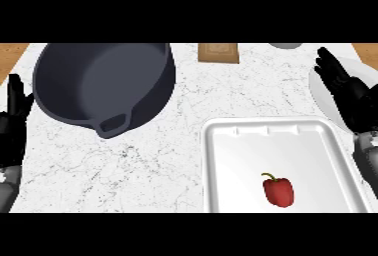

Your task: Pick the bell pepper from the tray and place it in the plate

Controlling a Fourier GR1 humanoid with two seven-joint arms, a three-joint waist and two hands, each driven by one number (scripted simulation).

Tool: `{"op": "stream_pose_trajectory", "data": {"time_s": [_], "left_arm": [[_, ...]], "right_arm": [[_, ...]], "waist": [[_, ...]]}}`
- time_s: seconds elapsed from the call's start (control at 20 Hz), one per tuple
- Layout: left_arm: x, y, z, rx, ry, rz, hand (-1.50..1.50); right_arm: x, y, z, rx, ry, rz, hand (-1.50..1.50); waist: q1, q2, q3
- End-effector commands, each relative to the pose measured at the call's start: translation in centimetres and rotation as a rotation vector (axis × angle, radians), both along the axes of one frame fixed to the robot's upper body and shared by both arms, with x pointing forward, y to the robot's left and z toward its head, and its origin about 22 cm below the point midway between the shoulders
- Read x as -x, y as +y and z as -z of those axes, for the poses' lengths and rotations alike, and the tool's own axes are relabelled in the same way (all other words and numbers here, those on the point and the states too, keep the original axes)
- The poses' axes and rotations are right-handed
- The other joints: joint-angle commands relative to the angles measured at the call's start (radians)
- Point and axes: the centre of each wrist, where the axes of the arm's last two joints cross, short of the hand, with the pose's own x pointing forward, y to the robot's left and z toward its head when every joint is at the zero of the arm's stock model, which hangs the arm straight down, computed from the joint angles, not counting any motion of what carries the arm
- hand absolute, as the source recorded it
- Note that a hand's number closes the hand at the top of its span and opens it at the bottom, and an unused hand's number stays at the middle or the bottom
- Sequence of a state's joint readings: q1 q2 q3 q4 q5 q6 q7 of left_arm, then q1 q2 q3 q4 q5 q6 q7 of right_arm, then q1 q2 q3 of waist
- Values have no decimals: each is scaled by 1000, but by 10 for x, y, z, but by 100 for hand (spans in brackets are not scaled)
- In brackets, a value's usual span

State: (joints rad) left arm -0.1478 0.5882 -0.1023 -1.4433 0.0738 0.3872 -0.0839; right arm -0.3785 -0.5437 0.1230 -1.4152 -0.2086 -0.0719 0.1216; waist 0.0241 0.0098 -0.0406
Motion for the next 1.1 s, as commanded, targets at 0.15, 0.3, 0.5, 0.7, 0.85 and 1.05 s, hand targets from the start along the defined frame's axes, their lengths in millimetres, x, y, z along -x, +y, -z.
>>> {"op": "stream_pose_trajectory", "data": {"time_s": [0.15,0.3,0.5,0.7,0.85,1.05], "left_arm": [[36,-38,76,320,349,21,0],[39,-44,70,382,358,31,0],[58,-71,86,553,469,77,0],[66,-64,84,559,470,54,0],[65,-66,82,587,469,57,0],[70,-57,77,550,471,57,0]], "right_arm": [[0,5,-74,39,-293,-187,150],[10,-27,-111,607,-335,-101,150],[15,-28,-79,197,-527,86,-150],[33,-25,-50,133,-554,11,-150],[44,-28,-56,191,-549,-57,-150],[60,-31,-56,379,-445,-153,-150]], "waist": [[-36,-11,38],[-105,-11,0],[-112,-8,43],[-116,-8,45],[-137,-11,40],[-137,-11,36]]}}
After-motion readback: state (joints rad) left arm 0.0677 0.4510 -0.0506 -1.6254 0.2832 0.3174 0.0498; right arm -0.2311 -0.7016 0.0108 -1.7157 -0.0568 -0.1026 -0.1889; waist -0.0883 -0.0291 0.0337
